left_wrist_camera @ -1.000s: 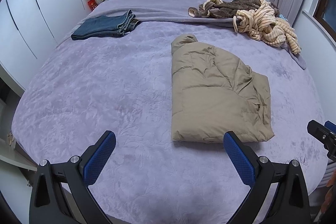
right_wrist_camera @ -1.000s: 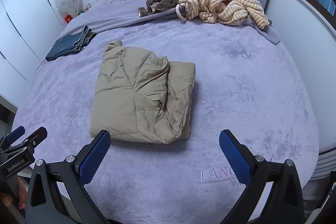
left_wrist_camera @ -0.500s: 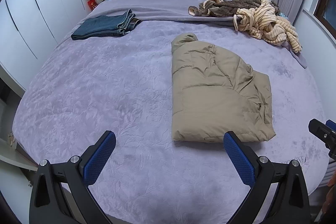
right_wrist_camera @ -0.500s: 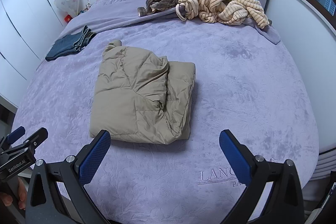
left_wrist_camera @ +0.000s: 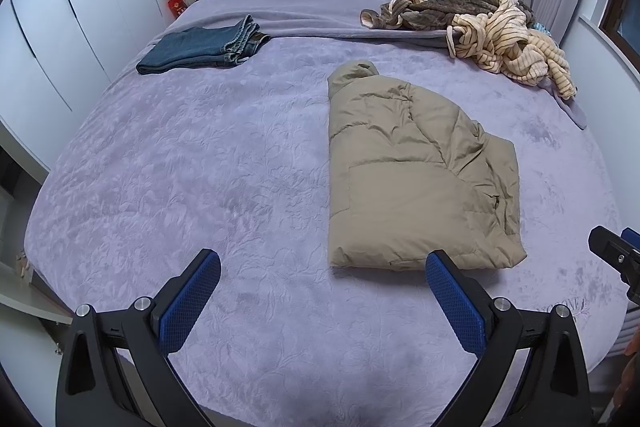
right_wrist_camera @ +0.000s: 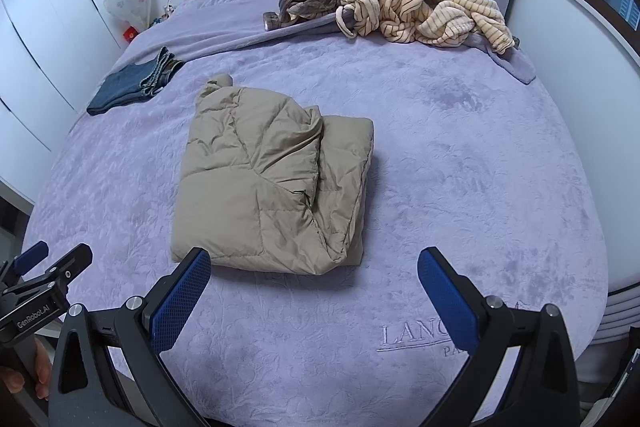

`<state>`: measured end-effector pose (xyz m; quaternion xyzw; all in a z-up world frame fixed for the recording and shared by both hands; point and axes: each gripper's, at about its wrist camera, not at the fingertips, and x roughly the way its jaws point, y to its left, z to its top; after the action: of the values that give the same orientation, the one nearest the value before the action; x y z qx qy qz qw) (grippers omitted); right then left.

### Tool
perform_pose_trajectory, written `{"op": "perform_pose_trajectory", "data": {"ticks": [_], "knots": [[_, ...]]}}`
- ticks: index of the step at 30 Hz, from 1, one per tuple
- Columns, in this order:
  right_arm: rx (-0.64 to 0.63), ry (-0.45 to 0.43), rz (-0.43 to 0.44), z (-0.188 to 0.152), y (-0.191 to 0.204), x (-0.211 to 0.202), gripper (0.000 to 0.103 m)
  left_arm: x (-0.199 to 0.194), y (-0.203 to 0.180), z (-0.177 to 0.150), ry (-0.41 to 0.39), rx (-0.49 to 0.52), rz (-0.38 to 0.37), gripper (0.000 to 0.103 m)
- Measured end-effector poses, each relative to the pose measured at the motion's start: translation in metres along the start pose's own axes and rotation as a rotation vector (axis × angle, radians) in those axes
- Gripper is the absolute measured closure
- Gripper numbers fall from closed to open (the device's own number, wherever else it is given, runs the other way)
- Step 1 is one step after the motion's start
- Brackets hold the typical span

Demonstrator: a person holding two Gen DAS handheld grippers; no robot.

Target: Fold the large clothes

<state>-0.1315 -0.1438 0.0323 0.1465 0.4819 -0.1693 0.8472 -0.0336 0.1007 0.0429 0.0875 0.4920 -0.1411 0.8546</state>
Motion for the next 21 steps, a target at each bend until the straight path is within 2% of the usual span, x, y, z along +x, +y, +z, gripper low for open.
{"op": "perform_pose_trajectory", "data": {"ticks": [21], "knots": [[0.000,0.005,0.003,0.0022,-0.0011,0.0011,0.000,0.0062,0.0059,-0.0012,0.013,0.002,0.003,0.000]]}}
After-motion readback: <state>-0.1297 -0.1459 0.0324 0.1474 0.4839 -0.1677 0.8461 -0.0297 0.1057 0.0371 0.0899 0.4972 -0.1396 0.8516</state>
